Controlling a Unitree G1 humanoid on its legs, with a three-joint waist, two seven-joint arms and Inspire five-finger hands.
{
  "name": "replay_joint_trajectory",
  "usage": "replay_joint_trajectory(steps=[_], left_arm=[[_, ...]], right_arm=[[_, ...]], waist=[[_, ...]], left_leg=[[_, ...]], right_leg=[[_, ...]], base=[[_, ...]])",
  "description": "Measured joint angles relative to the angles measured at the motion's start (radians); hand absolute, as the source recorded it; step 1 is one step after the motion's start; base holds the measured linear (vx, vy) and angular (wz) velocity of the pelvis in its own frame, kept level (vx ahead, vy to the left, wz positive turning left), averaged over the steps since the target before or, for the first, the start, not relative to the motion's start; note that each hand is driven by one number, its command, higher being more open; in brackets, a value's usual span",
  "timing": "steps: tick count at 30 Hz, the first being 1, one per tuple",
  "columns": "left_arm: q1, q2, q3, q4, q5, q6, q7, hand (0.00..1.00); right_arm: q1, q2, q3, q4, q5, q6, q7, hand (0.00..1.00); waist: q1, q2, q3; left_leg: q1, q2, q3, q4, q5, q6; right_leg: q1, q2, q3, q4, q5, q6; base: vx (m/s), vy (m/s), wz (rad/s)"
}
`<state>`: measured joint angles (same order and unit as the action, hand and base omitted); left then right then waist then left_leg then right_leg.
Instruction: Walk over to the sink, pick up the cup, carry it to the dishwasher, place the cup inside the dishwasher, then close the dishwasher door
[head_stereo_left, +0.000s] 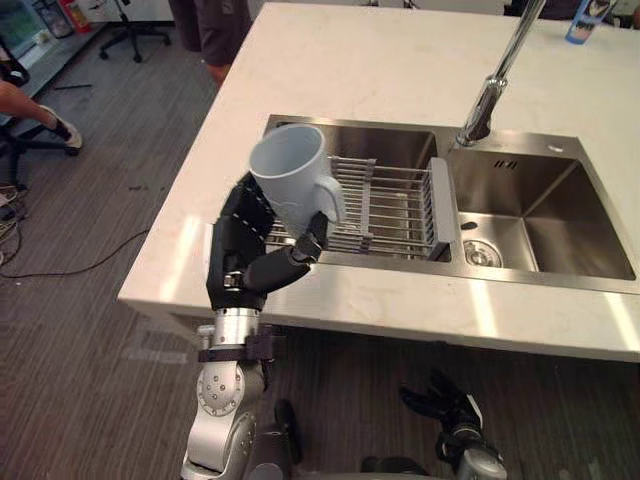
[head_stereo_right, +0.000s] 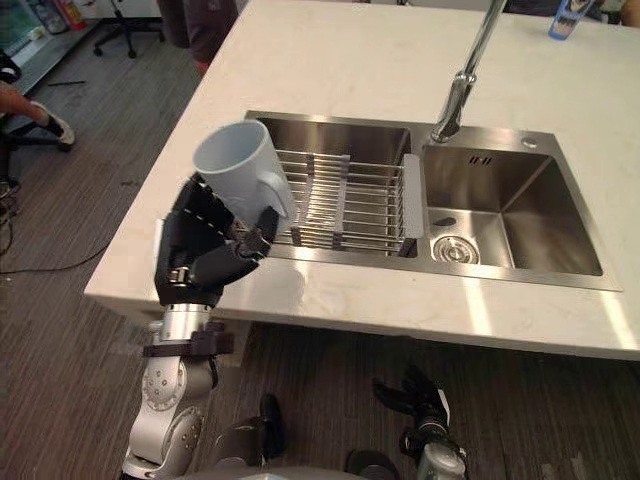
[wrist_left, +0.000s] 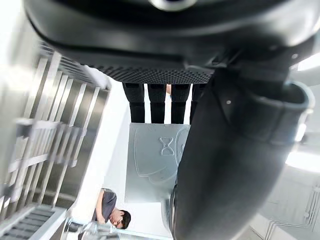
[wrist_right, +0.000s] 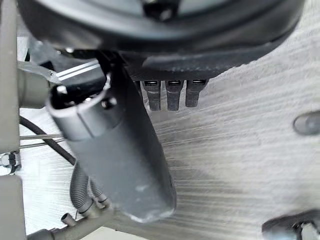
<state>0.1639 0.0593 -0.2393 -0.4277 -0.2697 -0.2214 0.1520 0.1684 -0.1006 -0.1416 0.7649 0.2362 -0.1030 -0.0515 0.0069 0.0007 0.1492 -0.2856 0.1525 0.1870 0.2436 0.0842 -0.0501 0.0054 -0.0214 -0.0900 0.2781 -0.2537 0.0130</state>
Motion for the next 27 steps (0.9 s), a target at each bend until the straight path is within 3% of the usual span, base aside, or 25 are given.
replay_joint_trajectory(steps=[1,2,3,4,5,8,10,13,21,24,25,27], left_arm=[[-0.004,-0.001,-0.006,-0.003,-0.007,-0.001,-0.003,0.30],[-0.006,-0.006,-0.016,-0.009,-0.007,-0.001,-0.006,0.30],[-0.012,-0.008,-0.030,-0.012,-0.007,-0.001,-0.011,0.30],[-0.012,-0.012,-0.034,-0.016,-0.007,-0.001,-0.016,0.30],[-0.012,-0.015,-0.039,-0.022,-0.008,-0.003,-0.026,0.30],[-0.021,-0.030,-0.059,-0.026,-0.009,-0.005,-0.027,0.30],[-0.042,0.000,-0.062,0.022,-0.009,-0.016,-0.023,0.30],[-0.047,0.009,-0.046,0.101,-0.009,-0.011,-0.019,0.30],[-0.045,0.039,-0.037,0.118,-0.006,-0.005,-0.020,0.30],[-0.026,0.037,-0.034,0.117,-0.006,-0.005,-0.019,0.30],[0.025,0.006,0.030,0.108,-0.007,-0.003,-0.005,0.30],[0.028,0.000,0.067,0.108,-0.010,-0.003,0.013,0.30]], right_arm=[[0.007,0.003,-0.012,-0.007,0.002,-0.001,-0.002,0.90],[0.020,0.003,-0.021,-0.020,0.007,-0.001,-0.013,0.90],[0.050,0.000,-0.029,-0.063,0.010,-0.001,-0.021,0.90],[0.067,0.001,-0.028,-0.085,0.010,-0.001,-0.022,0.90],[0.088,0.001,-0.029,-0.117,0.010,-0.002,-0.022,0.90],[0.101,-0.002,-0.031,-0.128,0.011,-0.003,-0.021,0.90],[0.092,0.035,-0.027,-0.103,0.015,-0.001,-0.013,0.90],[0.097,0.051,-0.025,-0.071,0.015,-0.001,-0.003,0.90],[0.067,0.046,-0.016,-0.026,0.001,0.000,0.000,0.90],[0.066,0.027,0.016,-0.012,-0.005,0.000,-0.008,0.90],[0.024,0.008,0.036,0.014,-0.034,-0.001,-0.034,0.90],[-0.001,0.005,0.036,0.019,-0.044,-0.002,-0.038,0.90]], waist=[[-0.002,-0.003,0.002],[-0.003,-0.004,0.004],[-0.003,-0.004,0.004],[-0.005,-0.005,0.003],[-0.014,-0.003,-0.003],[-0.027,0.026,-0.043],[-0.025,-0.002,-0.054],[-0.028,-0.005,-0.057],[-0.026,-0.012,-0.066],[-0.021,-0.015,-0.070],[0.014,-0.017,-0.070],[0.042,-0.016,-0.069]], left_leg=[[-0.002,0.001,-0.008,0.006,-0.001,-0.005],[-0.011,0.013,0.009,0.107,-0.078,0.028],[0.004,0.022,0.017,0.224,-0.153,0.036],[0.021,0.027,0.017,0.263,-0.188,0.033],[0.070,0.037,0.017,0.293,-0.242,0.025],[0.198,0.038,0.014,0.081,-0.301,-0.041],[0.208,-0.014,0.019,-0.006,-0.243,-0.021],[0.214,-0.047,0.021,-0.010,-0.232,0.000],[0.219,-0.066,0.009,-0.022,-0.222,0.015],[0.208,-0.078,-0.050,-0.047,-0.191,0.017],[0.169,-0.105,-0.147,-0.151,-0.075,0.031],[0.164,-0.085,-0.084,-0.156,-0.072,0.038]], right_leg=[[-0.007,-0.002,-0.013,0.000,0.002,-0.008],[-0.012,-0.006,-0.034,0.007,0.010,-0.018],[-0.016,-0.019,-0.053,0.021,0.013,-0.021],[-0.018,-0.026,-0.059,0.026,0.014,-0.020],[-0.024,-0.037,-0.070,0.031,0.020,-0.014],[-0.079,-0.040,-0.082,0.029,0.037,0.012],[-0.091,-0.076,-0.073,-0.002,0.069,0.040],[-0.069,-0.102,-0.071,-0.040,0.106,0.070],[-0.036,-0.107,-0.082,-0.095,0.142,0.073],[-0.010,-0.111,-0.147,-0.110,0.144,0.070],[0.017,-0.143,-0.335,-0.126,0.148,0.068],[0.034,-0.146,-0.378,-0.126,0.147,0.071]], base=[[-0.25,-0.095,0.59],[-0.22,-0.039,0.50],[-0.22,-0.002,0.48],[-0.21,0.056,0.44],[-0.19,0.108,0.39],[-0.17,0.164,0.19],[-0.13,0.168,0.06],[-0.03,0.153,0.07],[0.00,0.048,0.04],[-0.10,-0.060,1.10],[-0.25,-0.099,2.46],[-0.18,-0.021,1.45]])
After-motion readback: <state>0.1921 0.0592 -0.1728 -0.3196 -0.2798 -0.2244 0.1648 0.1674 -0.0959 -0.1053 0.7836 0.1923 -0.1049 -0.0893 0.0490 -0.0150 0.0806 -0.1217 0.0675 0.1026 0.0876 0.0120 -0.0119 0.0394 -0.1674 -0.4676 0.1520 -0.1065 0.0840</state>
